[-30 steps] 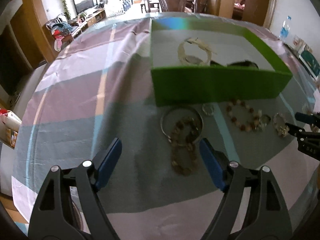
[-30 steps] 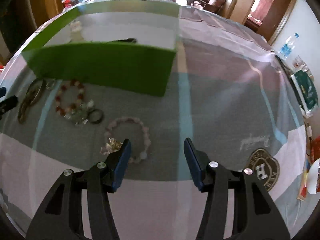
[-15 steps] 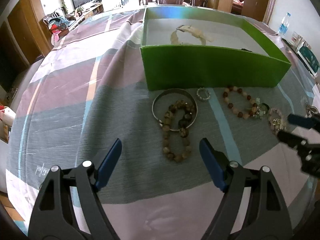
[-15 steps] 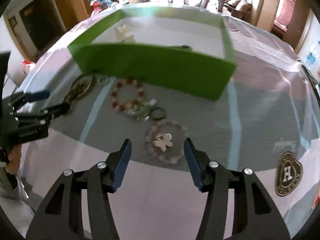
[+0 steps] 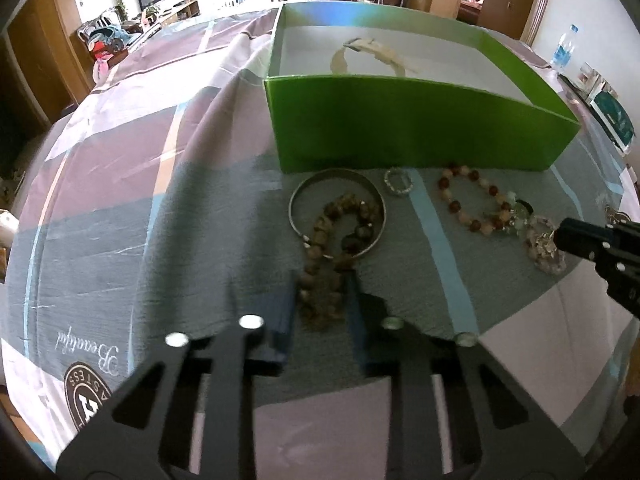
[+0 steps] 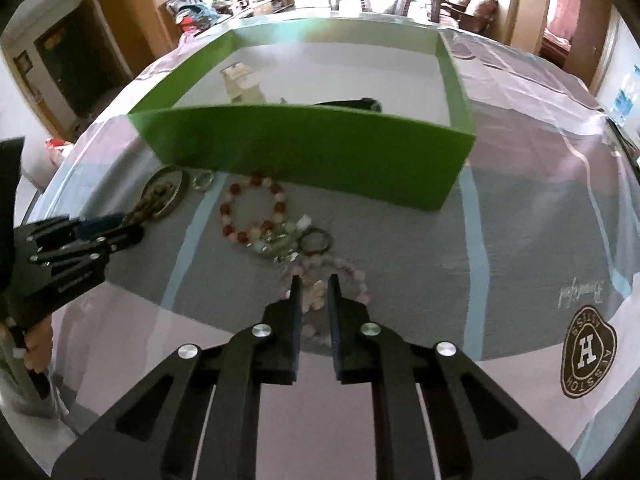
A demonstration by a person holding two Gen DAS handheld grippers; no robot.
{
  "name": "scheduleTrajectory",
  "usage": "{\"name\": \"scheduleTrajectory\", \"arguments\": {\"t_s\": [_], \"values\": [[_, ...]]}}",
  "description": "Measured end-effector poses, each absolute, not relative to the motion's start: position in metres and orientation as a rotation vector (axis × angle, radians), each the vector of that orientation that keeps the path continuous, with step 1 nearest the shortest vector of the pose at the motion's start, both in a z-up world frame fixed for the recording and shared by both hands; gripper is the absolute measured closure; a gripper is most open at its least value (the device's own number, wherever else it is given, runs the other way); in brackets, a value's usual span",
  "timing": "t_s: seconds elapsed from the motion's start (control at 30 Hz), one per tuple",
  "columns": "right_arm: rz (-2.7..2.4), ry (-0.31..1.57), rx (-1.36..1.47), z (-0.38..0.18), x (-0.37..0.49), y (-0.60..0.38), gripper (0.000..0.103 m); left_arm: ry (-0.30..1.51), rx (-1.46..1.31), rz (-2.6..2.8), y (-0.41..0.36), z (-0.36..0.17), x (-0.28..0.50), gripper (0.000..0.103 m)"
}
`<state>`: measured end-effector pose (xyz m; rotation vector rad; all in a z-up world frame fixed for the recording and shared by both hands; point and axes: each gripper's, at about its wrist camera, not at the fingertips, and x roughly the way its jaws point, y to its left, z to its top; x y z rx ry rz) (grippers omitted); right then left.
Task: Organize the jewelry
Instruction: 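Move the left tool to the brown bead bracelet and close on it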
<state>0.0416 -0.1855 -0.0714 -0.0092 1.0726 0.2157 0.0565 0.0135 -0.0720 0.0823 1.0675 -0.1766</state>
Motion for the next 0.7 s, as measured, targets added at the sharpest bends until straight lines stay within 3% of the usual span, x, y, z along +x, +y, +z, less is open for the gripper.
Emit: {"name": "scheduleTrajectory", "arguments": {"t_s": [0.2,0.3,0.47,0.7], "values": [[0.150,1.066,0.026,-0.069,0.045,-0.203,0.087,1.018,0.052,-0.215,0.014,-0.052,0.047,0.088],[0.114,1.067,0.049,-0.071,0.045,-0.213,0.075,0.972,0.037,-0.249,0.014,-0.035,0.040,0.088],[0.097,1.080,0.065,-0.076,0.048,-0.220,0.074,0.913,0.038,-0.332,0.002,-0.013,0.026,0.088],[0.094,1.094,0.028,-0.080,0.043,-0.218,0.074,0.991,0.072,-0.325,-0.013,-0.039,0.038,0.088]]}}
